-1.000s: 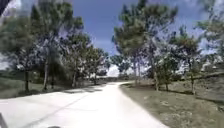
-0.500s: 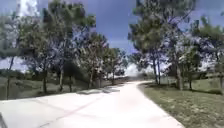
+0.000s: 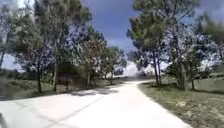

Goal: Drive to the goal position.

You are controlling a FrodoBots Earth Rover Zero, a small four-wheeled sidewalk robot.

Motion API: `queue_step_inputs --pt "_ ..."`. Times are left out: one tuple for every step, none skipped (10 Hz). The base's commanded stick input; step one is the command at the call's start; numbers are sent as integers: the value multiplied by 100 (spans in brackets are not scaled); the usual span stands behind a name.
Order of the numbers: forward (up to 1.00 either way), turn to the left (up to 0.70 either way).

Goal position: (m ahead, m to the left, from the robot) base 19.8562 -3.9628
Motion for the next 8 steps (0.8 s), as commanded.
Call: queue_step_inputs --pt "85 4" --pt "85 4" --pt "85 4" --pt "85 4" --pt "85 4" --pt "85 4" --pt "85 4" --pt "85 4"
